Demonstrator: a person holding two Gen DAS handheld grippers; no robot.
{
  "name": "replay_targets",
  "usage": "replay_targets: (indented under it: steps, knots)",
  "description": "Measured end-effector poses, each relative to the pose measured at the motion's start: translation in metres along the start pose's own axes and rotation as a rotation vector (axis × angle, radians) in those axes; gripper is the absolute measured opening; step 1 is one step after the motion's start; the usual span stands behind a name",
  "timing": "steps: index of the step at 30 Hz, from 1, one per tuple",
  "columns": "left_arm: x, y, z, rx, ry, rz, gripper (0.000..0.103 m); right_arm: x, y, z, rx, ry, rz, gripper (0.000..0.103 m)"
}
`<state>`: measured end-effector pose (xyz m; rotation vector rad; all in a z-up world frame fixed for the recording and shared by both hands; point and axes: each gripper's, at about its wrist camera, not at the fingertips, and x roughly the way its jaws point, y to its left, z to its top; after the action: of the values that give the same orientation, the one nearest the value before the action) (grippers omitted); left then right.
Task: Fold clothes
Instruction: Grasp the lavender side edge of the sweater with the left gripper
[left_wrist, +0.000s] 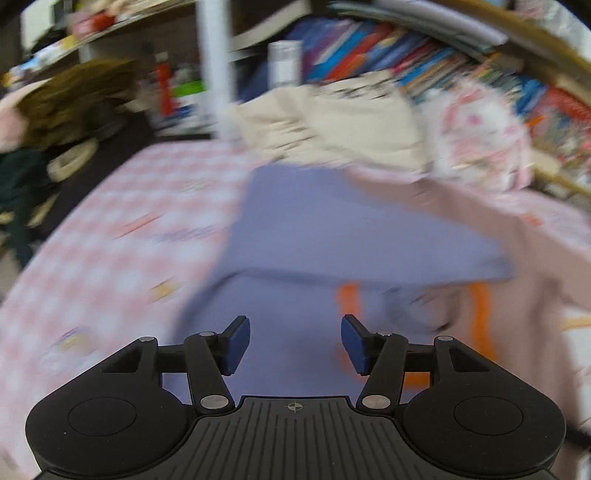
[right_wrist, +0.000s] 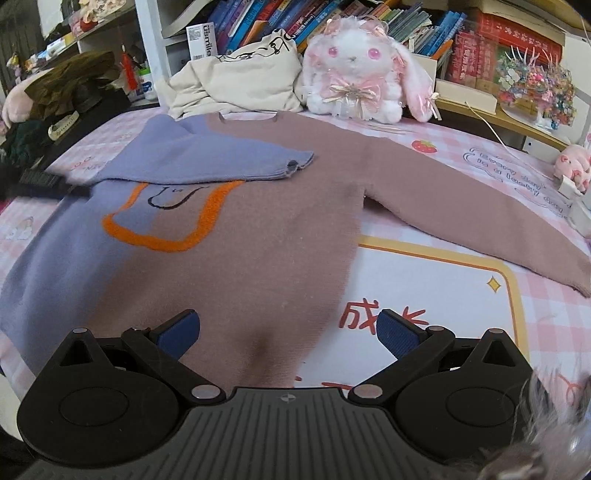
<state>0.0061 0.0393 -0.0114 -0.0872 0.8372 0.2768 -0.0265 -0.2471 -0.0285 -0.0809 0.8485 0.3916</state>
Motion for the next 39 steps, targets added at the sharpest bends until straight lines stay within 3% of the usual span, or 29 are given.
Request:
replay_targets:
  steps: [4, 12, 22, 25, 26, 28, 39]
  knots:
    - [0.004, 0.038, -0.009, -0.050, 0.030, 0.075, 0.055, 0.000, 0.003, 0.000, 0.035, 0.004, -0.023, 0.102]
    - [0.022, 0.072, -0.005, -0.051, 0.048, 0.012, 0.054, -0.002, 0.011, -0.004, 0.125, 0.030, -0.114, 0.091]
    - [0.047, 0.085, 0.003, -0.046, 0.087, -0.082, 0.039, -0.004, 0.020, -0.015, 0.236, 0.089, -0.184, 0.040]
    - [0.049, 0.091, 0.005, -0.065, 0.087, -0.100, 0.019, -0.004, 0.023, -0.015, 0.263, 0.080, -0.175, 0.024]
    - [0.050, 0.093, 0.006, -0.071, 0.087, -0.107, 0.006, -0.004, 0.024, -0.014, 0.267, 0.078, -0.175, 0.021]
    - [0.052, 0.097, 0.007, -0.083, 0.087, -0.119, 0.005, -0.002, 0.027, -0.013, 0.272, 0.074, -0.172, 0.016]
    - [0.061, 0.118, 0.017, -0.120, 0.090, -0.157, 0.005, 0.009, 0.042, -0.005, 0.245, 0.066, -0.163, 0.015]
